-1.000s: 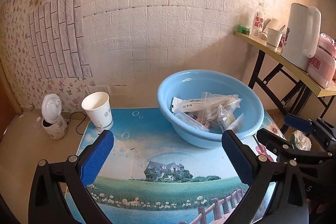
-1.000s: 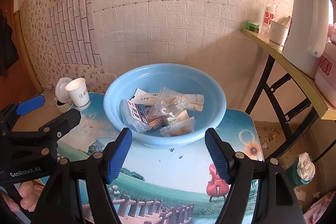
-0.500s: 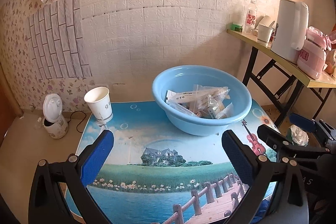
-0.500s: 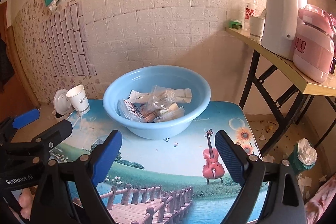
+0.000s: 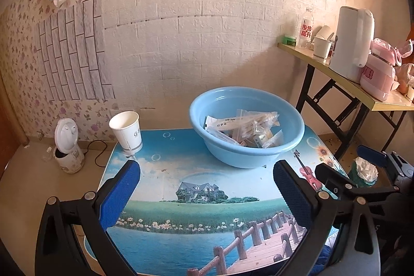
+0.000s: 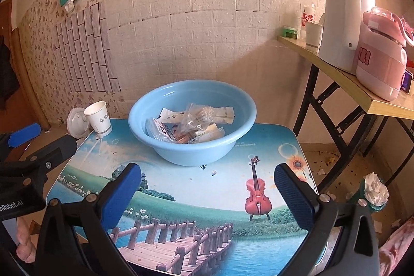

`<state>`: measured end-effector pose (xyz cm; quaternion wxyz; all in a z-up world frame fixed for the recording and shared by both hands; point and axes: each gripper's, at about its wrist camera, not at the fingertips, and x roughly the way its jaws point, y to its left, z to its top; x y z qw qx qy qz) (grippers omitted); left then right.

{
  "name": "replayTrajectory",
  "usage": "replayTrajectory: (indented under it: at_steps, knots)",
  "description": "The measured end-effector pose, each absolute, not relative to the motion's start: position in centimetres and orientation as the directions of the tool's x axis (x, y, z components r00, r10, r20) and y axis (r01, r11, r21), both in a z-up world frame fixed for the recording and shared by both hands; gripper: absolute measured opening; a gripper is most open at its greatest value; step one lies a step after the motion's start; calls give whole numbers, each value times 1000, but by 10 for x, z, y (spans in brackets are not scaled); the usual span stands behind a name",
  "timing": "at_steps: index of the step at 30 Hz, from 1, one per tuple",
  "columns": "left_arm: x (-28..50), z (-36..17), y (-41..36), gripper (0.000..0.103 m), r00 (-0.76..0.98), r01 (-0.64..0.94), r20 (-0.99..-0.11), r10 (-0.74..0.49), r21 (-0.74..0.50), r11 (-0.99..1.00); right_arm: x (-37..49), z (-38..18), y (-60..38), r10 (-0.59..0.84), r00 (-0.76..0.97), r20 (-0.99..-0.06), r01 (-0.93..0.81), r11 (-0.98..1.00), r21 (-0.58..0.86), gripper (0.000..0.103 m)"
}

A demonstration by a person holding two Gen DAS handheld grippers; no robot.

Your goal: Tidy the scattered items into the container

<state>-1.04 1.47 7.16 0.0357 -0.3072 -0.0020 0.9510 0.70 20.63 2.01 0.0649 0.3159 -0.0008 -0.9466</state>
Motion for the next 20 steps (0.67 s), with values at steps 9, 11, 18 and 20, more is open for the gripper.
replayTrajectory:
  at_steps: [9,11,18,20]
  knots:
    - [-10,70,13,103,-786,-63,-613,80,-48,-997,9,19,209,-124,-782,-610,118,-992,50,103]
    - [-10,70,13,103,-785,-64,-614,81,-51,-997,10,19,209,-126,-781,-612,121,-991,51,103]
    - [-5,71,18,103,-795,-81,-600,87,-37,-996,13,15,208,-130,-774,-619,131,-990,45,103]
    - [-4,71,18,103,-795,-81,-600,88,-39,-996,13,14,209,-131,-774,-620,131,-990,47,103]
